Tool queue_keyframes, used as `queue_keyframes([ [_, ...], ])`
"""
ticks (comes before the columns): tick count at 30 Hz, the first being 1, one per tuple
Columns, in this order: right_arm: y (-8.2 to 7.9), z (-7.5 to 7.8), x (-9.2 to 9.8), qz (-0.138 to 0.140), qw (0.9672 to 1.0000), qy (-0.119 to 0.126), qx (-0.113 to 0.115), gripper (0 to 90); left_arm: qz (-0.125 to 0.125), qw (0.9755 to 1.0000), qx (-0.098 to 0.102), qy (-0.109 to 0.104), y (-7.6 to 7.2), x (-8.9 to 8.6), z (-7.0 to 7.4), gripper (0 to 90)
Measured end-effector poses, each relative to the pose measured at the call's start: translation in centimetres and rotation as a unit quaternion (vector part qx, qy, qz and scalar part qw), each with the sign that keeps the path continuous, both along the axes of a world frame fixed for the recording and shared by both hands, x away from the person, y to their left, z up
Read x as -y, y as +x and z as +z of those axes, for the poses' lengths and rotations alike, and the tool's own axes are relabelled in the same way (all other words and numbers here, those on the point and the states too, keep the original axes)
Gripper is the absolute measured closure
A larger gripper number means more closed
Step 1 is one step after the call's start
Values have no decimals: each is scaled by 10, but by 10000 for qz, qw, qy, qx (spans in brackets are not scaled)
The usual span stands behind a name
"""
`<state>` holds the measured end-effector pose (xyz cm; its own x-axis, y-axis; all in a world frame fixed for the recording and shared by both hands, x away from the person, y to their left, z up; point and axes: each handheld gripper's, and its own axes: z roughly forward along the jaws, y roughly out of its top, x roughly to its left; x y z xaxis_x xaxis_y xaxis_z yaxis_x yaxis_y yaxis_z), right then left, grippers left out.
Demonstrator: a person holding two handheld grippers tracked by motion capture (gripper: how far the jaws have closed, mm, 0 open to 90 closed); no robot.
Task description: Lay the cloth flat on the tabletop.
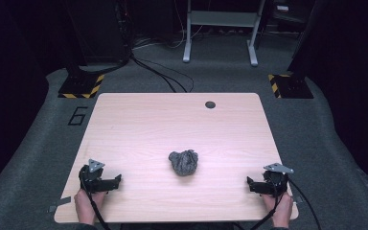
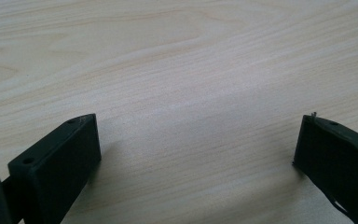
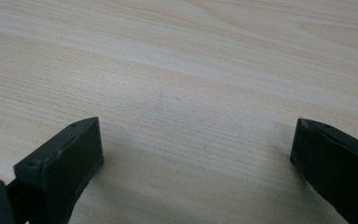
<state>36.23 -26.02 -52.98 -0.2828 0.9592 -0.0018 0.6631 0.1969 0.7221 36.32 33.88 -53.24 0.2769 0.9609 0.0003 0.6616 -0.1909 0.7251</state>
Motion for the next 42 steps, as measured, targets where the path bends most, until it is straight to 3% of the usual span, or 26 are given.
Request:
queue_keyframes([
  [6,-1,0,0,47,10000,-5,17,36,-5,10000,-39,25,0,0,1,1],
  [11,-1,2,0,68,10000,-20,-13,49,-31,10000,68,62,-3,1,1,2],
  [15,-3,4,0,62,9998,179,25,53,-84,9998,133,-99,-6,2,5,2],
  [21,-3,20,-24,422,9982,394,128,69,-477,9977,261,-412,-2,20,22,6],
  [23,-2,26,-33,572,9974,403,151,72,-497,9974,298,-428,-1,25,24,7],
  [24,-1,29,-38,631,9970,421,159,76,-661,9964,293,-440,2,33,28,9],
  [27,1,34,-48,788,9960,399,168,79,-776,9952,284,-521,6,40,31,14],
  [28,4,39,-59,973,9941,446,183,85,-875,9940,297,-590,9,47,34,15],
  [29,5,41,-65,1048,9932,464,183,89,-875,9940,297,-590,9,47,34,16],
  [34,12,52,-96,1484,9874,521,186,111,-1275,9886,311,-734,18,72,42,31],
  [35,13,55,-102,1545,9866,492,193,118,-1275,9886,311,-734,18,72,42,37],
  [37,15,57,-108,1624,9854,469,195,125,-1430,9862,286,-783,21,81,44,41],
  [38,19,60,-118,1803,9820,523,210,141,-1531,9850,283,-750,23,86,45,55],
  [39,20,61,-123,1866,9809,510,210,144,-1670,9826,275,-771,25,96,47,66],
  [41,22,62,-128,1942,9795,493,202,151,-1723,9815,270,-789,27,101,47,68],
  [42,26,63,-137,2026,9774,563,197,201,-1866,9788,235,-810,31,112,48,85],
])
